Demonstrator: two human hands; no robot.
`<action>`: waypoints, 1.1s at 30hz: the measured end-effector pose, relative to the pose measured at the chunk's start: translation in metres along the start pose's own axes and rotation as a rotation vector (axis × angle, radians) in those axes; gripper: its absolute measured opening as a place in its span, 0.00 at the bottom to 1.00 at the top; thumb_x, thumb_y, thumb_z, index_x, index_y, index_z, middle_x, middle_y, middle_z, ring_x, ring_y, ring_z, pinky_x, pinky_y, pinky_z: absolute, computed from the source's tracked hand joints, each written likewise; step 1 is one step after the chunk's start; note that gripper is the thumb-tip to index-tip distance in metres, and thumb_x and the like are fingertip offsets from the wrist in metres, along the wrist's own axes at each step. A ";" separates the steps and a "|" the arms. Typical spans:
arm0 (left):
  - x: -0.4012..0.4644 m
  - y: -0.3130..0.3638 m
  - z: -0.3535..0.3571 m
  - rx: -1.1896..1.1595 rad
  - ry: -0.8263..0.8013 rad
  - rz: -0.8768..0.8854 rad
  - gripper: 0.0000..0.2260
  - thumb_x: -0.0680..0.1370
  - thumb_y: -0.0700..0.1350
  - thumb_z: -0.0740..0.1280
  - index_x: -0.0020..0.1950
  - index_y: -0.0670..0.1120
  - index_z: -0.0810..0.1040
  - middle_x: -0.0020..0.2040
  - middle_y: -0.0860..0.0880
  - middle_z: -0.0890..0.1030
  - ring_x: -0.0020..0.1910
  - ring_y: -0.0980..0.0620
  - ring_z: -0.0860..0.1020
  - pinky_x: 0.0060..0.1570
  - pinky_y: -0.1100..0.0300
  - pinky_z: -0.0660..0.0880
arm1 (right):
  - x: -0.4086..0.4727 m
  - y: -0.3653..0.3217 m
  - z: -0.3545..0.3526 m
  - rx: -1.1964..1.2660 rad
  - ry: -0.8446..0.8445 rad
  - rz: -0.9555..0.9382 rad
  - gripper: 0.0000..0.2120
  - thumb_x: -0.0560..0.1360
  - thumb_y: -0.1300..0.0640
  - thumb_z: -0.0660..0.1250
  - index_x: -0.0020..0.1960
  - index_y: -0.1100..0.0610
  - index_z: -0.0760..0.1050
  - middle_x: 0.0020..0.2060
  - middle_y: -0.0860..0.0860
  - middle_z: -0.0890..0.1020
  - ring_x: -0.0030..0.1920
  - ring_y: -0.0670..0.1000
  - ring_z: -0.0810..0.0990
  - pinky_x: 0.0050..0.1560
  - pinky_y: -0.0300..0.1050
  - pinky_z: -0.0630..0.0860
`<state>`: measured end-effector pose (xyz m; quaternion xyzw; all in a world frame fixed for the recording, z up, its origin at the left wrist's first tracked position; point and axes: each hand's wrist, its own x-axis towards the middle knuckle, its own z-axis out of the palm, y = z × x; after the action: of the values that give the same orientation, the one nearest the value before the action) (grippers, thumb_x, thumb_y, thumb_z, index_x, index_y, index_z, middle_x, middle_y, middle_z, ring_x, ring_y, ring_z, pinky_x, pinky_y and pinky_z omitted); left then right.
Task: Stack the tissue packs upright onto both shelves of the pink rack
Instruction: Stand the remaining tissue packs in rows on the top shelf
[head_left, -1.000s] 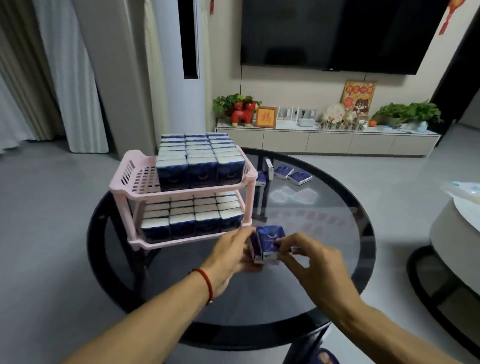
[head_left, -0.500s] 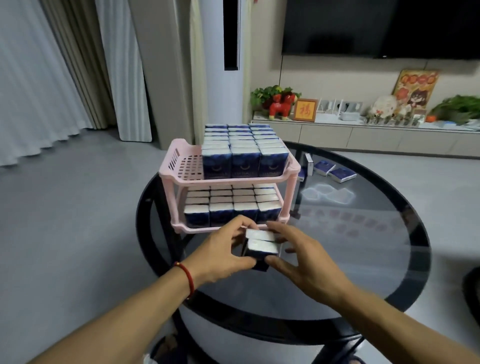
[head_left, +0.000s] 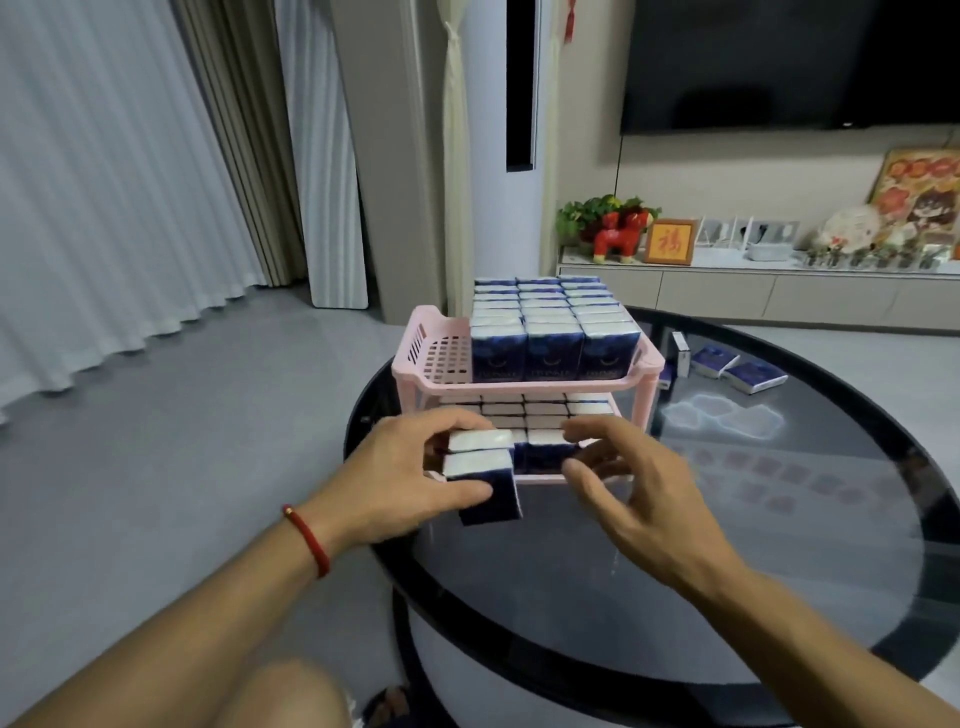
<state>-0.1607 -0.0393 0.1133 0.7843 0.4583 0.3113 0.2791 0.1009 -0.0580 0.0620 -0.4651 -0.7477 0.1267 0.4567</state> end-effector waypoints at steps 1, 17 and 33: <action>0.002 0.002 -0.015 -0.039 0.000 -0.007 0.21 0.70 0.41 0.81 0.60 0.54 0.82 0.55 0.55 0.85 0.54 0.56 0.84 0.58 0.59 0.80 | 0.002 0.002 -0.003 -0.032 0.044 -0.001 0.11 0.78 0.53 0.70 0.61 0.48 0.78 0.46 0.40 0.82 0.46 0.44 0.83 0.49 0.43 0.80; 0.144 -0.003 -0.095 0.143 0.147 -0.083 0.19 0.74 0.36 0.75 0.63 0.48 0.79 0.55 0.49 0.83 0.55 0.50 0.82 0.56 0.51 0.82 | 0.022 0.002 0.014 -0.280 0.151 -0.199 0.14 0.73 0.65 0.71 0.55 0.53 0.80 0.53 0.44 0.80 0.44 0.46 0.80 0.41 0.46 0.81; 0.192 -0.044 -0.078 0.315 0.021 -0.067 0.17 0.77 0.44 0.74 0.61 0.57 0.74 0.55 0.53 0.82 0.55 0.51 0.80 0.50 0.55 0.78 | 0.034 0.016 0.018 -0.388 0.188 -0.274 0.17 0.68 0.69 0.71 0.55 0.57 0.81 0.59 0.51 0.79 0.55 0.56 0.78 0.53 0.50 0.75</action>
<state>-0.1685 0.1631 0.1767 0.7993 0.5302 0.2344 0.1582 0.0906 -0.0174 0.0620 -0.4480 -0.7684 -0.1261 0.4393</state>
